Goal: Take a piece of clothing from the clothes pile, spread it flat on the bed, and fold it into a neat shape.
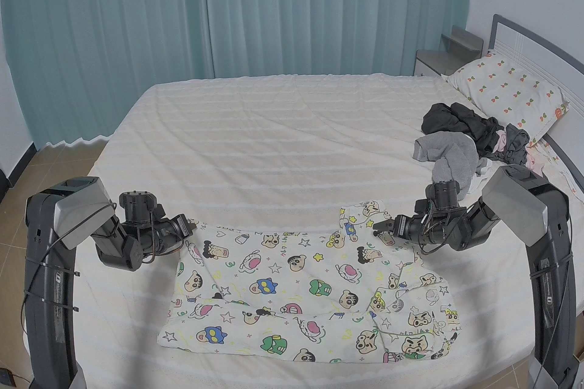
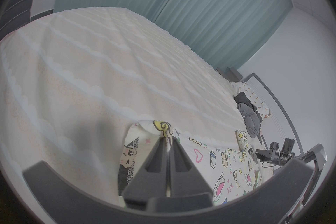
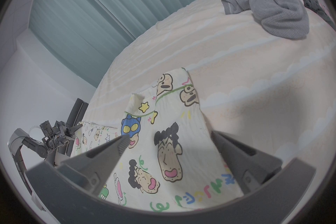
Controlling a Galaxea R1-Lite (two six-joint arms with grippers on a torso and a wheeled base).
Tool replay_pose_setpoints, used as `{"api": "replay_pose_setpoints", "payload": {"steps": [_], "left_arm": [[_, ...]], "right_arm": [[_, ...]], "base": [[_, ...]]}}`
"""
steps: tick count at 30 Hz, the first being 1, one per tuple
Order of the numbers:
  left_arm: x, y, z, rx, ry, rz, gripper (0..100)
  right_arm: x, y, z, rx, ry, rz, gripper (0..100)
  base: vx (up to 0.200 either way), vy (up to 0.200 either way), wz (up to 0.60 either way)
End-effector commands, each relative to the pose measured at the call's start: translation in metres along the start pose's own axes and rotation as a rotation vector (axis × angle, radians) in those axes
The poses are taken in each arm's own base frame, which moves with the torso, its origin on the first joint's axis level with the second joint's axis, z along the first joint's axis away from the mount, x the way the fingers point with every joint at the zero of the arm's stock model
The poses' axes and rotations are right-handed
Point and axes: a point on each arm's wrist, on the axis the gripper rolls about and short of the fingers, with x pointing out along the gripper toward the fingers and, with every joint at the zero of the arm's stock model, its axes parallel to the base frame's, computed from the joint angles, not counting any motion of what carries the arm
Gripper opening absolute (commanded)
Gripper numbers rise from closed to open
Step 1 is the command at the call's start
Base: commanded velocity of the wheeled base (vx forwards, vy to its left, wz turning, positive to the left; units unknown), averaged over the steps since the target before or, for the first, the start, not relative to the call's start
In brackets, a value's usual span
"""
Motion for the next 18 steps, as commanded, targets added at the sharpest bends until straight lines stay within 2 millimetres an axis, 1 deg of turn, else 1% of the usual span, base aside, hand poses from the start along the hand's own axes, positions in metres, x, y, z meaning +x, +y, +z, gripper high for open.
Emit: {"api": "replay_pose_setpoints", "payload": {"steps": [1,9,12,13,18], "left_arm": [[0.0,0.001,0.0,-0.002,0.001,0.001,0],[0.0,0.0,-0.001,0.0,0.002,0.0,0],[0.0,-0.001,0.001,0.003,-0.006,-0.004,0],[0.0,-0.001,0.001,0.003,-0.006,-0.004,0],[-0.003,0.0,-0.002,0.011,-0.008,0.0,0]], "right_arm": [[0.006,0.001,0.001,0.006,0.015,0.0,0],[0.007,0.002,0.003,0.028,0.014,0.003,0],[-0.001,0.003,0.012,0.057,-0.032,0.013,0],[-0.001,0.003,0.012,0.057,-0.032,0.013,0],[-0.022,0.003,0.015,0.067,-0.064,0.039,0]], "base": [[0.0,0.0,0.0],[0.0,0.0,0.0],[0.0,0.0,0.0],[0.0,0.0,0.0],[0.0,0.0,0.0]]}}
